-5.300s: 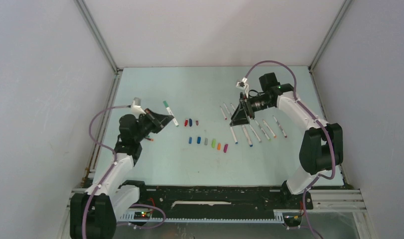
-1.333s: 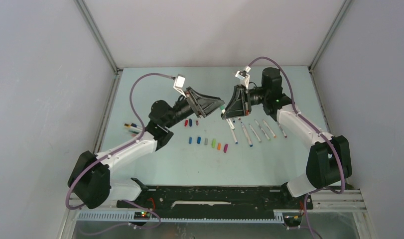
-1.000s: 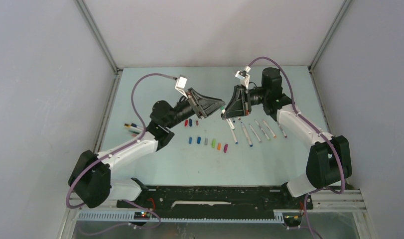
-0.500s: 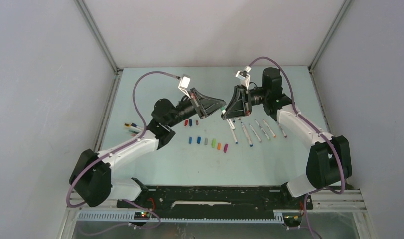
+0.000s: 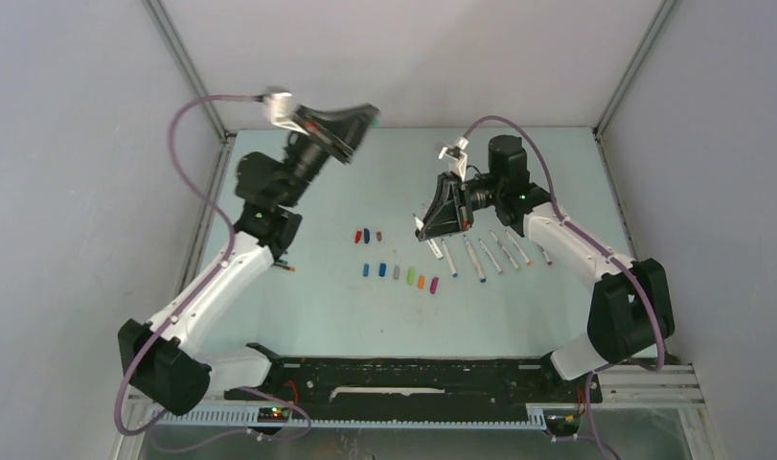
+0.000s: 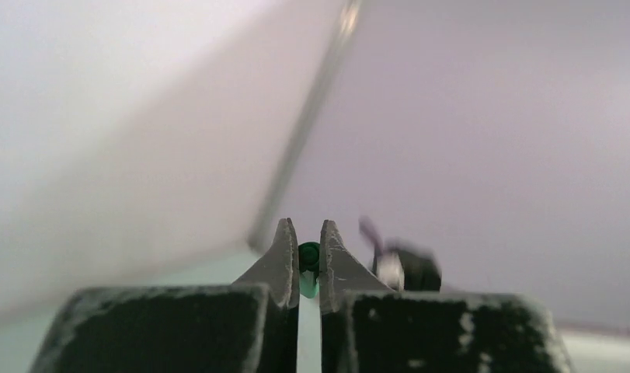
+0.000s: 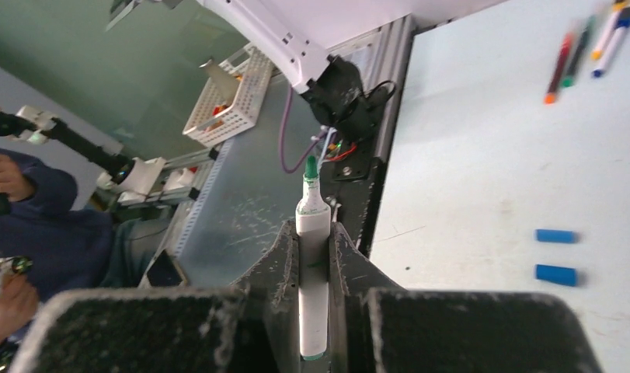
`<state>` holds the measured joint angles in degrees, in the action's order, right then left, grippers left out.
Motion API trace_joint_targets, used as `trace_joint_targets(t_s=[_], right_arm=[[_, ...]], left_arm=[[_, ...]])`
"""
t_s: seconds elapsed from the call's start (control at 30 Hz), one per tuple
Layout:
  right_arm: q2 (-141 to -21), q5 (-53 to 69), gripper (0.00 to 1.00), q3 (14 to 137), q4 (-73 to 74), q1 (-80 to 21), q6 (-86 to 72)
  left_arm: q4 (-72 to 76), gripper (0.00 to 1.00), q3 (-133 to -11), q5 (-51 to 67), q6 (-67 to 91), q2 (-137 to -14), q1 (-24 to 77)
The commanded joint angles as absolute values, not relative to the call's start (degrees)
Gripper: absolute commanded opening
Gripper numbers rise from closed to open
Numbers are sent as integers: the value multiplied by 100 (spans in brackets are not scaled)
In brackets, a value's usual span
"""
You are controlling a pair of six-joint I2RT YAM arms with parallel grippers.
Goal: Open the pen caps
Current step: Open the pen cap from the pen.
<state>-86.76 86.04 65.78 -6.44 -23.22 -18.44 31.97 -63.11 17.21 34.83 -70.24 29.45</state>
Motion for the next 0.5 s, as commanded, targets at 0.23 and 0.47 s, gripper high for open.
trace_joint_targets(t_s=[0.23,0.47], right_arm=[[-8829,8756,0,6557,-202,-2008,-1380],[-8663,7798,0,6560,1088,-1210,-182]], left_arm=[[4028,0,-6178,878,4076,-6360,2281],[2833,0,-5092,1212,4700,-5911,1846]])
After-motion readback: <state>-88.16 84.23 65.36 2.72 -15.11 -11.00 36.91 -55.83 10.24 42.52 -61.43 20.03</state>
